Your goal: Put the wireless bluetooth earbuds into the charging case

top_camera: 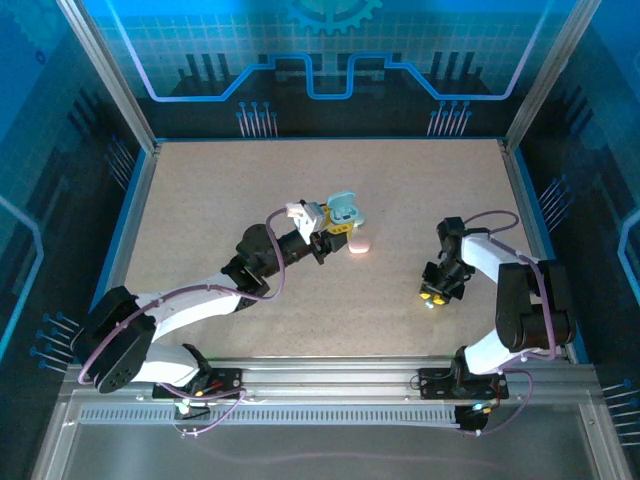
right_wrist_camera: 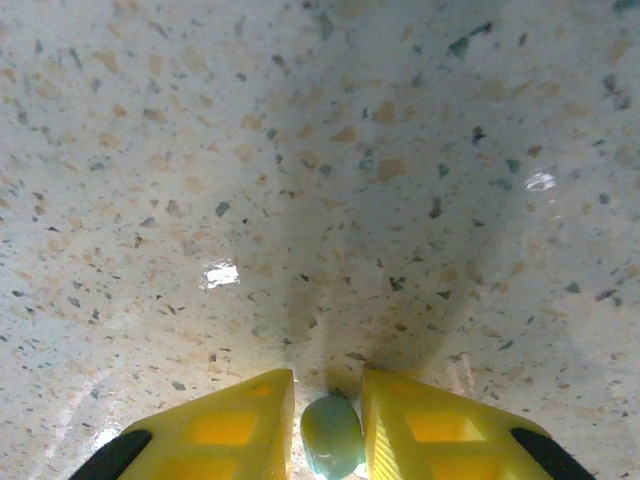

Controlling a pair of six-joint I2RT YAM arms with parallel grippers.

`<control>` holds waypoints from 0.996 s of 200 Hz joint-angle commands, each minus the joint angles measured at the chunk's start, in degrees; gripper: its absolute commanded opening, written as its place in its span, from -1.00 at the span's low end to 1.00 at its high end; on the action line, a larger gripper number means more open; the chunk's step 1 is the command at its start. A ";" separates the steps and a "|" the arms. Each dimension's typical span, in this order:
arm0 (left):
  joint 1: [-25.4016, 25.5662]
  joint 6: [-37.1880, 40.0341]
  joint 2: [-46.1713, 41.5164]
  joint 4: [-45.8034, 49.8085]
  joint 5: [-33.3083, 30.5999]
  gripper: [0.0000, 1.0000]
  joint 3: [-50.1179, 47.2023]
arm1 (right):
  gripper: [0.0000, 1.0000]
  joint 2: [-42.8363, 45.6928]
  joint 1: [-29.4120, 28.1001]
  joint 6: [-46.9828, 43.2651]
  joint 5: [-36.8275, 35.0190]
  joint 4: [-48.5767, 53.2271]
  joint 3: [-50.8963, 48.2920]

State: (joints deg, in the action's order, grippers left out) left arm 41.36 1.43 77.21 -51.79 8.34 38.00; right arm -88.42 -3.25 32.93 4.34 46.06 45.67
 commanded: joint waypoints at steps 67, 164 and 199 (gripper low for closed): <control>-0.46 -0.73 -0.13 -2.55 -0.52 -0.31 -0.12 | -0.45 -2.14 -2.52 -0.06 -0.71 1.76 0.72; -0.39 -0.64 0.02 -2.19 -0.43 -0.31 0.22 | -0.58 0.10 -3.86 0.39 -2.42 3.29 1.58; -0.46 -0.20 0.75 -1.24 -0.45 -0.31 0.22 | -0.58 4.31 -4.69 -0.93 3.81 3.84 4.38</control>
State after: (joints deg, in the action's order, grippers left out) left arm 41.36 1.43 77.21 -51.75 8.34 38.00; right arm -88.07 -6.24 32.88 2.94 47.99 46.81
